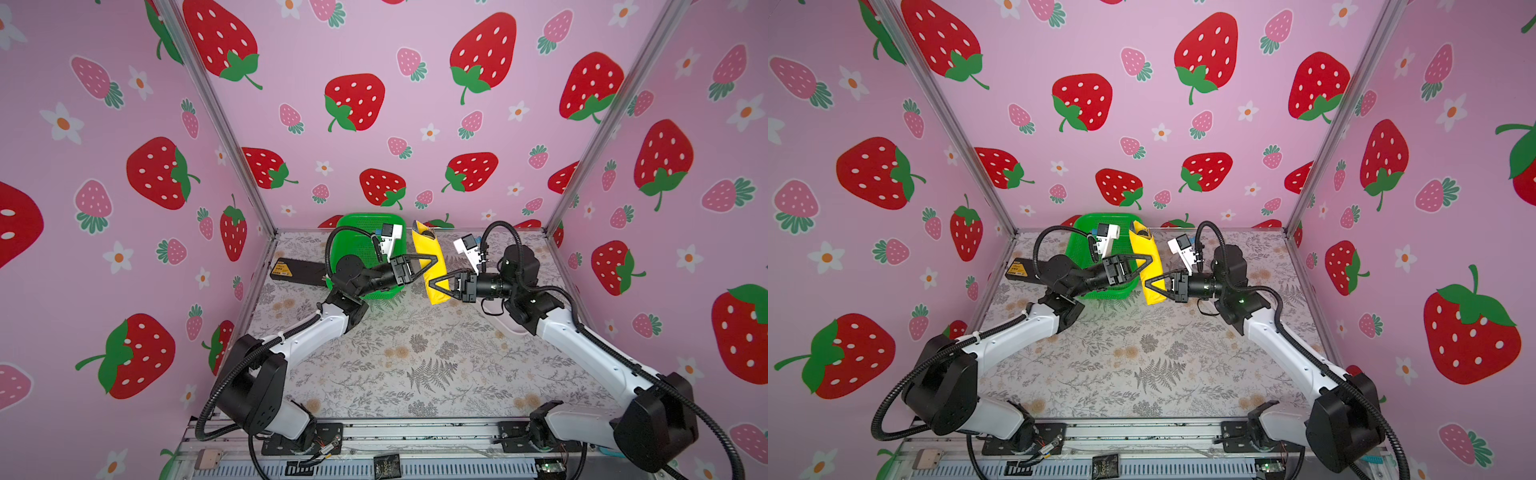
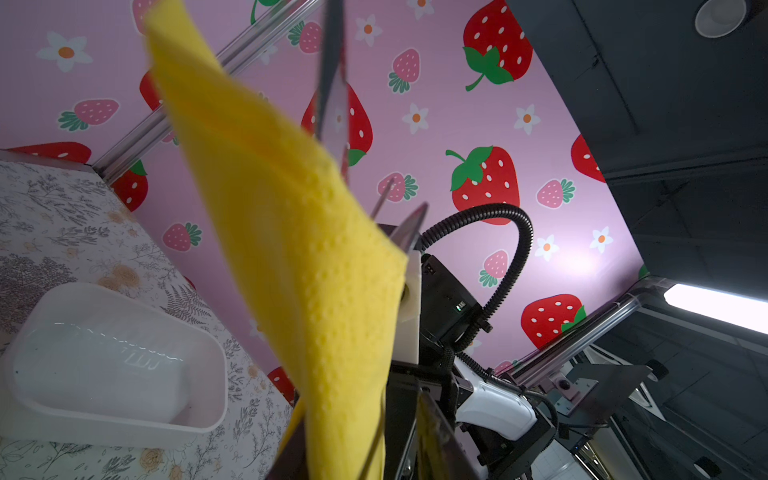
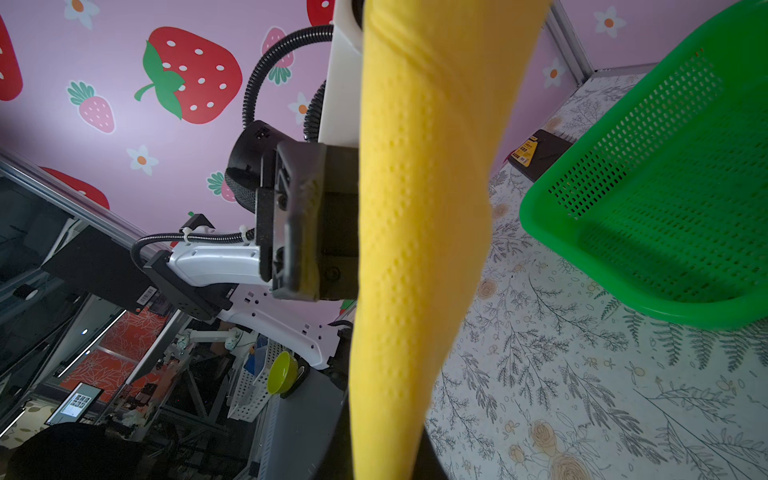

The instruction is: Place the utensils on the paper napkin and roll it up

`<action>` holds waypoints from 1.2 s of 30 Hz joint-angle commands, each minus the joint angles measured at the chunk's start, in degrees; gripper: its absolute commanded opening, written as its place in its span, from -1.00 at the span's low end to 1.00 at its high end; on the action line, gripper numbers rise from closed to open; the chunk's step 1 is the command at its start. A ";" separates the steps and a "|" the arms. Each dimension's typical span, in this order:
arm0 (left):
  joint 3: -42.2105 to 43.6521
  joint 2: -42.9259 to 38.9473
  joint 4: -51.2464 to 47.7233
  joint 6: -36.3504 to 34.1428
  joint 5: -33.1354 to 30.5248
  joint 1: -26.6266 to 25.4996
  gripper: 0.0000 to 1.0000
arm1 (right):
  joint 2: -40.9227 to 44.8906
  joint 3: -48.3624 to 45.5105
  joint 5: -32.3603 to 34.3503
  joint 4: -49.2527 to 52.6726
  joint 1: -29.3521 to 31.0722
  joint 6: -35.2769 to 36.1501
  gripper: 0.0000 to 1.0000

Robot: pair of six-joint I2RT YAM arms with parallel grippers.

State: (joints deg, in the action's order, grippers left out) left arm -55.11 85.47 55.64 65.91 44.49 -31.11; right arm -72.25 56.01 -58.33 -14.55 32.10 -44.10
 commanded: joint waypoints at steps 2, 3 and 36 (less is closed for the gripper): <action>-0.56 -2.12 0.95 -0.04 -0.80 0.09 0.07 | 2.35 -0.07 -0.21 -4.56 -0.24 -0.38 -0.83; -0.24 -2.30 0.64 -0.17 -1.02 0.16 0.12 | 2.36 -0.16 -0.22 -4.84 -0.27 -0.51 -0.83; -2.99 2.40 7.02 5.12 2.36 -1.23 -0.34 | 2.35 -1.48 -0.74 -8.83 -0.54 -3.45 -0.81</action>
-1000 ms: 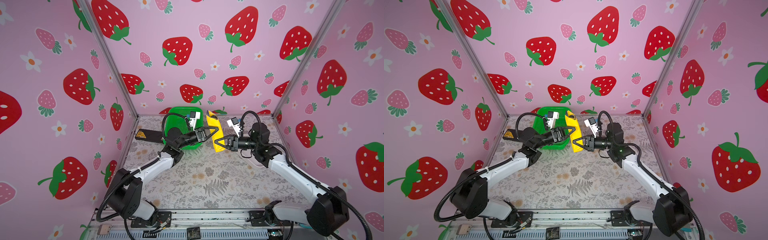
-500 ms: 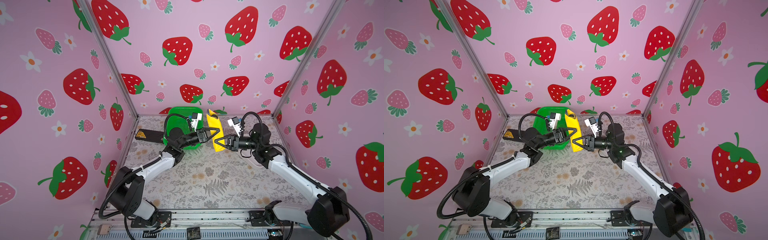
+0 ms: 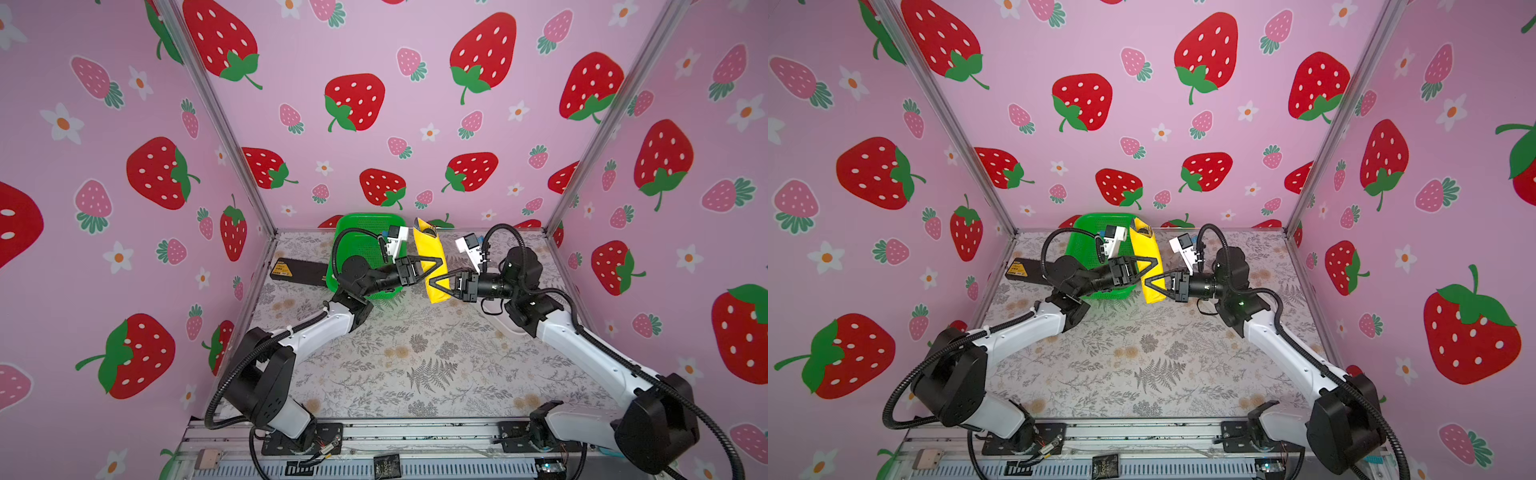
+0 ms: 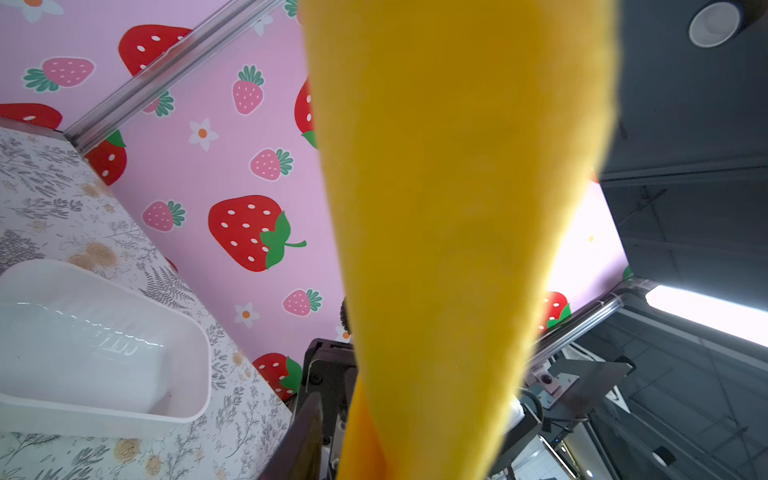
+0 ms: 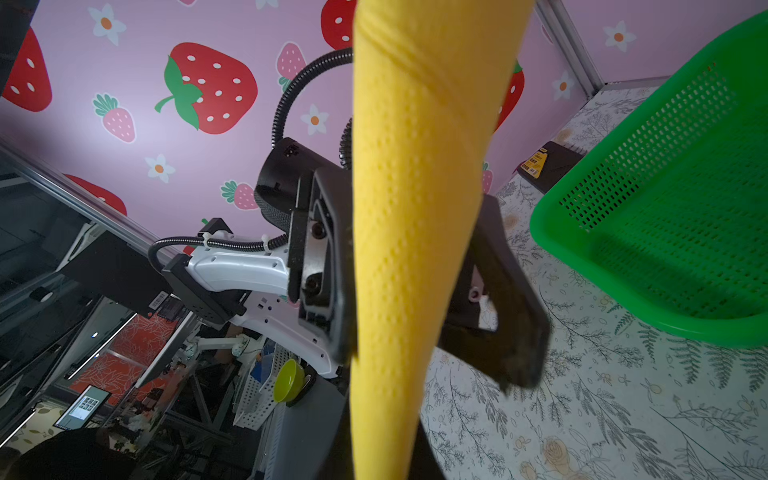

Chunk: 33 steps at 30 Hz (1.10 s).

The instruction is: Place the utensils on the paper napkin and roll it up

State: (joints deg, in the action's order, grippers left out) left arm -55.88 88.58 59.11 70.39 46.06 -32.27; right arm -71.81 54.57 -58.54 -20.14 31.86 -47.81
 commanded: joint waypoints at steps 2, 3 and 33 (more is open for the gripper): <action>-2.05 -0.90 3.55 0.63 0.50 -0.07 -0.46 | 1.85 -0.01 -0.44 -2.83 -0.37 0.45 -0.81; -1.97 -0.87 3.55 0.68 0.47 0.00 -0.47 | 1.76 -0.07 -0.43 -2.84 -0.39 0.50 -0.81; -2.37 -1.04 4.17 -0.30 -0.05 0.11 -1.00 | 5.93 -2.80 -0.30 0.81 -4.82 0.36 -0.29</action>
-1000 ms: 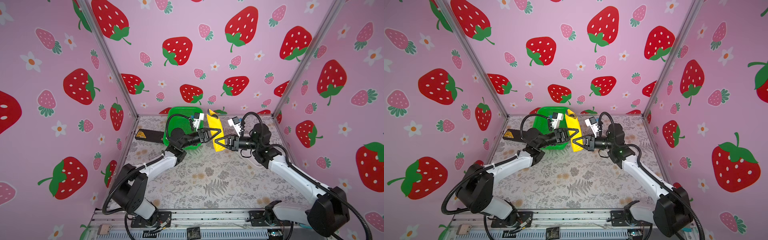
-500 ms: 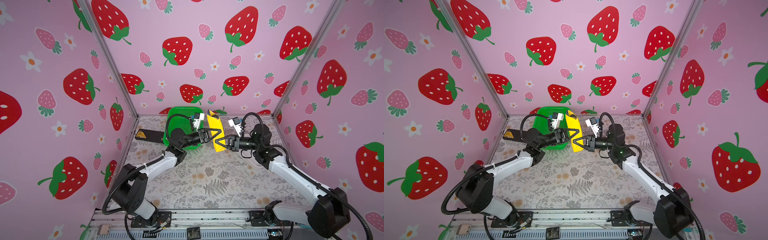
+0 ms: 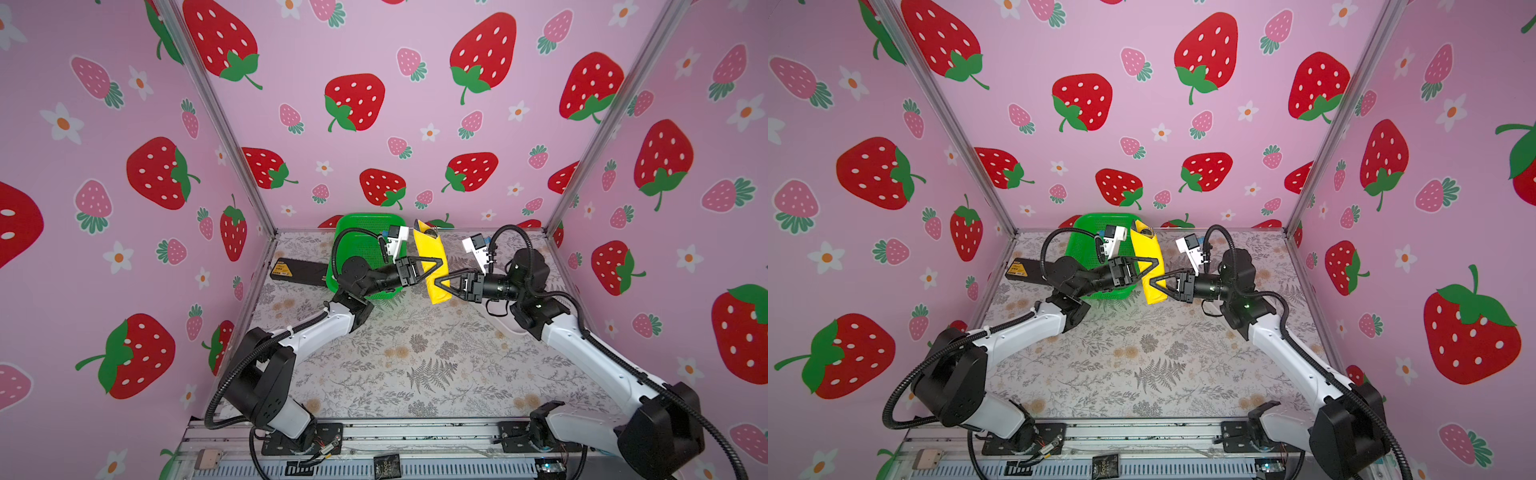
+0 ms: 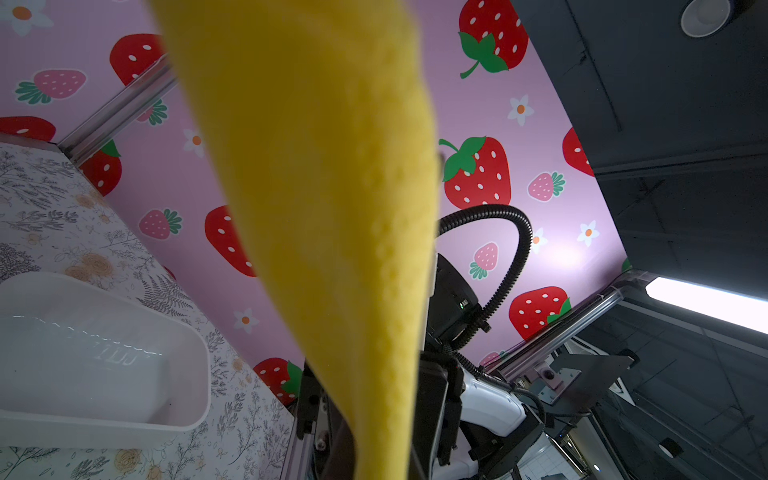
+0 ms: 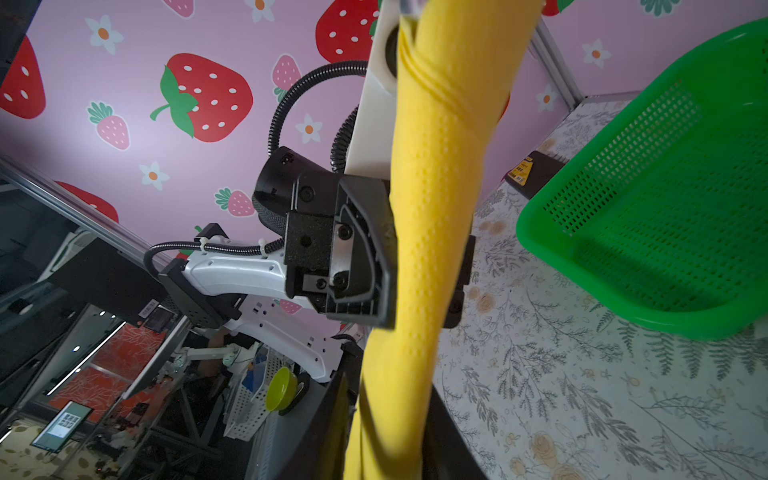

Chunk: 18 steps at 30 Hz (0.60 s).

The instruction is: Place the utensils on the paper napkin and roll it up

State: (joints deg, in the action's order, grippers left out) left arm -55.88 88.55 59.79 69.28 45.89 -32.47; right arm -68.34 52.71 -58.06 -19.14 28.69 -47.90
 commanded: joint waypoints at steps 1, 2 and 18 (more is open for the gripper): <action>-2.42 -0.88 3.64 0.95 0.12 0.30 -1.00 | 3.34 -1.39 -0.91 0.22 -2.40 0.36 -0.28; -2.55 -0.80 3.72 1.01 0.17 0.30 -1.00 | 4.02 -1.84 -1.08 0.91 -2.96 0.56 -0.27; -3.12 -0.13 5.25 1.83 -0.08 0.39 -1.00 | 3.82 -1.51 -0.75 19.78 -3.51 11.24 -0.58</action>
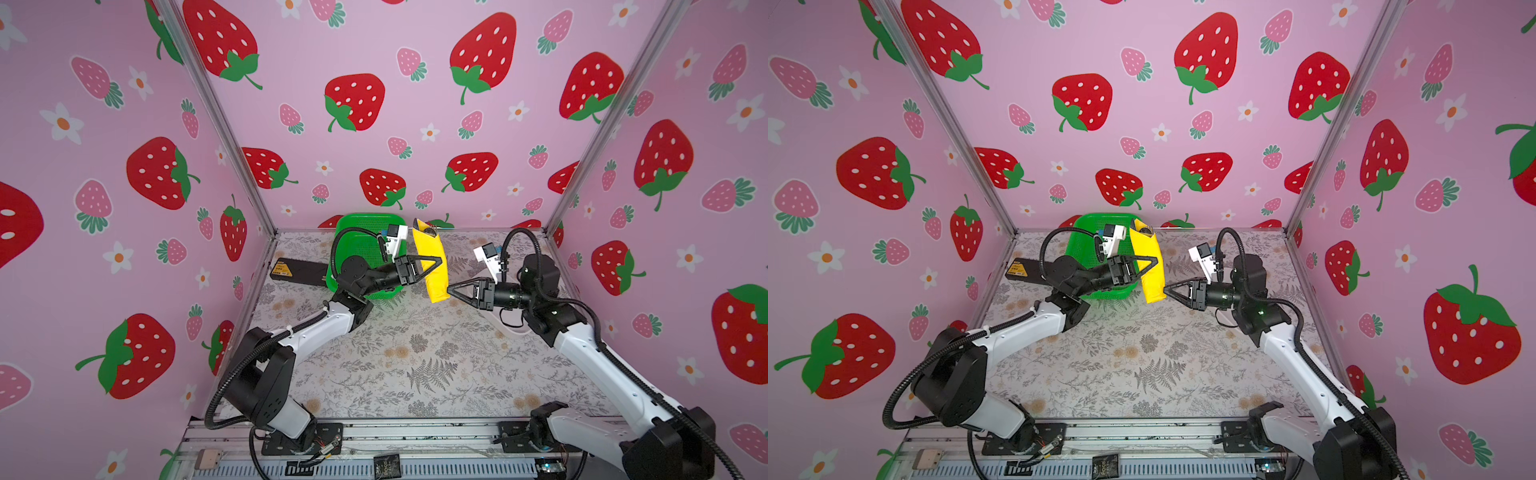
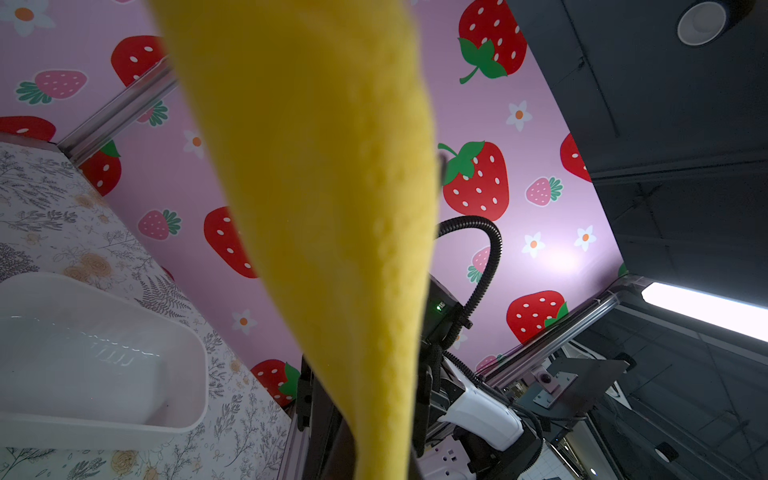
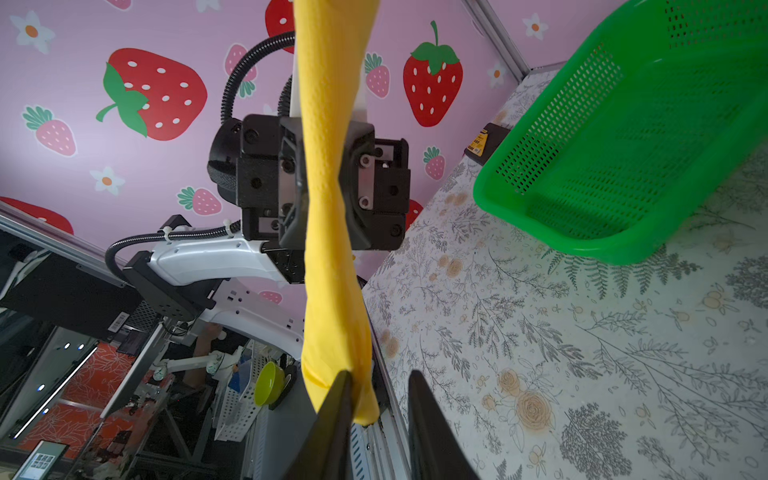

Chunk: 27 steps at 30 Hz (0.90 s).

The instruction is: Place the utensils on the paper napkin and roll it up

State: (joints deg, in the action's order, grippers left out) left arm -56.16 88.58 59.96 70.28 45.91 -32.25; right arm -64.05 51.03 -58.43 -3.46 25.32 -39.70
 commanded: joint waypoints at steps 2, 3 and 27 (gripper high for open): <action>-2.81 -0.17 5.14 0.82 -0.12 0.16 -1.00 | -0.40 0.00 -0.63 5.08 -0.18 3.61 -0.60; -2.73 -0.17 5.05 0.82 -0.07 0.17 -1.00 | -0.17 -0.13 -0.25 5.72 -0.18 3.90 -0.61; -2.37 -1.21 3.57 -0.22 0.01 0.17 -1.00 | 4.14 1.11 1.48 -7.28 0.12 -4.77 -0.61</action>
State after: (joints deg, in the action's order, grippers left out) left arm -56.16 88.58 59.72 70.08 45.84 -32.21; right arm -59.20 51.92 -55.29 -7.29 25.04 -43.09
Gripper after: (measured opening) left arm 0.094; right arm 0.205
